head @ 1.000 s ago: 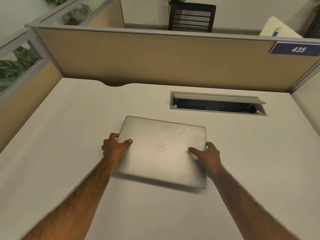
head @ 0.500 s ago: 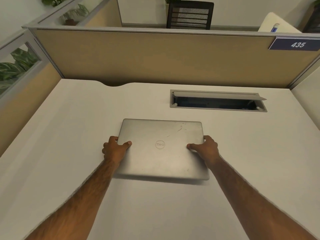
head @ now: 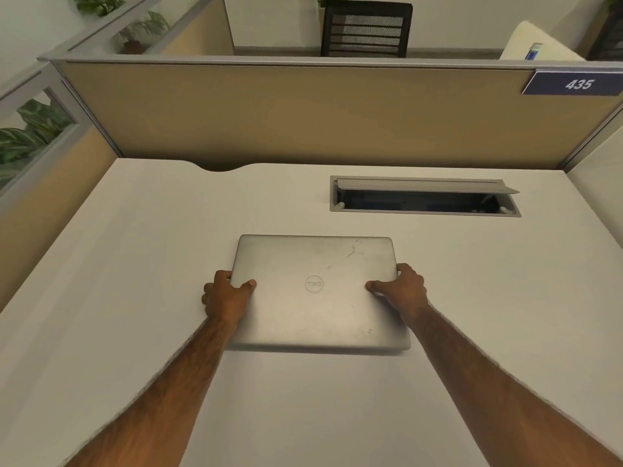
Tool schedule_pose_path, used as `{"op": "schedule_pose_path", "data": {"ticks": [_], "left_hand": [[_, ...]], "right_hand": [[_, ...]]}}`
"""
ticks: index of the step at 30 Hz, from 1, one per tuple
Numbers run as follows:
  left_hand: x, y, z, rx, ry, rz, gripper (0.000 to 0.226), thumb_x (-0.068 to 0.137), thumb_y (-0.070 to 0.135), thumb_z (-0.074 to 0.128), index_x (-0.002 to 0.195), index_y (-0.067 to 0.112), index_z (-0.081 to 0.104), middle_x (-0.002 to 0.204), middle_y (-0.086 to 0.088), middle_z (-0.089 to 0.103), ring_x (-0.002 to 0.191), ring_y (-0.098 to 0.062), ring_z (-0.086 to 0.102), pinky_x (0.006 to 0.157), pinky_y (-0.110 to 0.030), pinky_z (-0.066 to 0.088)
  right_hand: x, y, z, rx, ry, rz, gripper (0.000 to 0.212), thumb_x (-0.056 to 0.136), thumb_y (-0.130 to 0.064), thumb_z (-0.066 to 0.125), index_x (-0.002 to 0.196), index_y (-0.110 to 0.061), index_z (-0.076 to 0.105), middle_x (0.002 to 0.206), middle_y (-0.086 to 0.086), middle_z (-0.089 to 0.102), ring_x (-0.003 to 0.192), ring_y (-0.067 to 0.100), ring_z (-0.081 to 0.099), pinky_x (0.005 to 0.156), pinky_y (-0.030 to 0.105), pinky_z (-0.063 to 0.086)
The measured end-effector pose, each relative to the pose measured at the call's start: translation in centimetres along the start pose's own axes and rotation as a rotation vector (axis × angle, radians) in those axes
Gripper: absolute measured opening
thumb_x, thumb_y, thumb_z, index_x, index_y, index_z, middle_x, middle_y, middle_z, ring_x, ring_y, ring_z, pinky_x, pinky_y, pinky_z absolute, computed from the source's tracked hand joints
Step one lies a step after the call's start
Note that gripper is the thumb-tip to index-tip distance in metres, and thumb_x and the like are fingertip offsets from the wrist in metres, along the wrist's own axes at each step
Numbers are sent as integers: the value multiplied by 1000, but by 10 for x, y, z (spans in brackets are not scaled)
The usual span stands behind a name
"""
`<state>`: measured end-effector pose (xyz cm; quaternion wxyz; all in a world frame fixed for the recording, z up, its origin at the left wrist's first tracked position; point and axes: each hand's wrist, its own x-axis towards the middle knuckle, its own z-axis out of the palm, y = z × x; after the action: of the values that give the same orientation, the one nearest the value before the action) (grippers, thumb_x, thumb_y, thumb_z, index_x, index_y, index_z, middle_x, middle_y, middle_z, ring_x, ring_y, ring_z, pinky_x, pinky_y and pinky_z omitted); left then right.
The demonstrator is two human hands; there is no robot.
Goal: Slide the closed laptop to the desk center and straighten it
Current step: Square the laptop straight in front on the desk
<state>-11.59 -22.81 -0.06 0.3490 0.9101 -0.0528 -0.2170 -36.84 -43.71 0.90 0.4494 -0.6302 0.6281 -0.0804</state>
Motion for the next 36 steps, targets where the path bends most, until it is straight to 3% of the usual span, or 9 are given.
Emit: {"op": "schedule_pose_path", "data": {"ticks": [8,18,36], "left_hand": [[-1,-1,2,30,11,7,59,84,41,74,132,14,52,134,-19,49,127,-40,45,103,-52,47],[-14,-6,10,167,57,67,67,90,44,65,146,15,45,141,-21,44,131,-44,40,109,-51,38],[-2,-2,9,31,38,-3,62,86,34,69,142,14,51,140,-17,46,131,-39,41,108,-50,43]], "right_hand": [[2,0,1,-18,-5,5,78,67,-41,89,133,-19,56,132,10,55,122,35,57,100,51,54],[-2,2,2,-82,14,-2,81,69,-48,86,136,-16,53,132,12,53,125,37,55,100,51,54],[-3,0,4,-8,81,7,75,65,-46,89,126,-14,58,128,11,60,116,35,62,97,51,56]]}}
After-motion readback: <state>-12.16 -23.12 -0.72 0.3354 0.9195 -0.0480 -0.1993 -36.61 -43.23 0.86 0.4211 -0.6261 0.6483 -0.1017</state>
